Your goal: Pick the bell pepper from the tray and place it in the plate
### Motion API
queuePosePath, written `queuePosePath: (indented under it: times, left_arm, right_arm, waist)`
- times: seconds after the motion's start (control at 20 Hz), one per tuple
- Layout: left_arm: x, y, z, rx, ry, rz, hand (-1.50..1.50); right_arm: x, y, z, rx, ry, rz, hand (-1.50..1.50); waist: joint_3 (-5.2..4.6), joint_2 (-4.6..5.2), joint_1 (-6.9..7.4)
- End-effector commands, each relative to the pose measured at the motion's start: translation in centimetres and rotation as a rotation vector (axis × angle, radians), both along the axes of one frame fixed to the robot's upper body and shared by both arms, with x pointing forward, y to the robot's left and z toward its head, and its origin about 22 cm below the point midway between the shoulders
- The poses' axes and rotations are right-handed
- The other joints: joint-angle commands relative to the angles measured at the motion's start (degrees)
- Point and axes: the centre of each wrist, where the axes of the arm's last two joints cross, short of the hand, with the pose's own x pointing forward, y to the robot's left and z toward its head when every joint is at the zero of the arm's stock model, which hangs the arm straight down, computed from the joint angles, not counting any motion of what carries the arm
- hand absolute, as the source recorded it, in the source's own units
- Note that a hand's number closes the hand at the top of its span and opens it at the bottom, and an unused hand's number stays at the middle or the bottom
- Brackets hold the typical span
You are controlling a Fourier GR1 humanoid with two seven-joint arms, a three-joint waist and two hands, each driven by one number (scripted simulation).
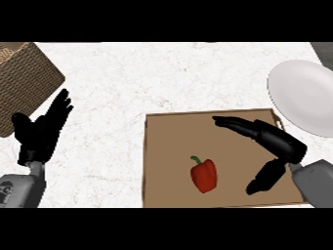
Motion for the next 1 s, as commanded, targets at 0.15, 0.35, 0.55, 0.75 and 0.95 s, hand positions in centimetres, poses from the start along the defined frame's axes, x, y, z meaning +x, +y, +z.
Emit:
queuePosePath:
  times: [0.15,0.35,0.55,0.75,0.95]
  left_arm:
    - [0.4,-0.2,0.7,0.014,-0.006,0.014,0.0]
    - [-0.9,1.1,0.3,-0.006,-0.008,-0.01,0.0]
    - [0.2,-1.5,0.4,-0.005,-0.005,-0.001,0.0]
    - [-0.8,-1.6,0.3,-0.001,-0.019,0.01,0.0]
    - [0.9,-0.3,0.6,0.005,0.011,-0.001,0.0]
  right_arm:
    - [-0.9,2.5,1.6,-0.207,-0.002,0.054,-1.5]
    - [-0.7,3.2,2.6,-0.332,-0.059,0.016,-1.5]
    - [-1.8,5.4,1.3,-0.417,-0.061,0.034,-1.5]
    - [0.6,6.5,1.4,-0.513,-0.042,0.062,-1.5]
    - [-2.6,8.0,1.2,-0.529,-0.023,0.084,-1.5]
  waist:
    - [0.0,-0.03,-0.05]
    - [-0.01,-0.04,0.21]
    - [0.01,0.02,0.06]
    - [0.02,0.08,0.55]
    - [0.01,0.04,-0.16]
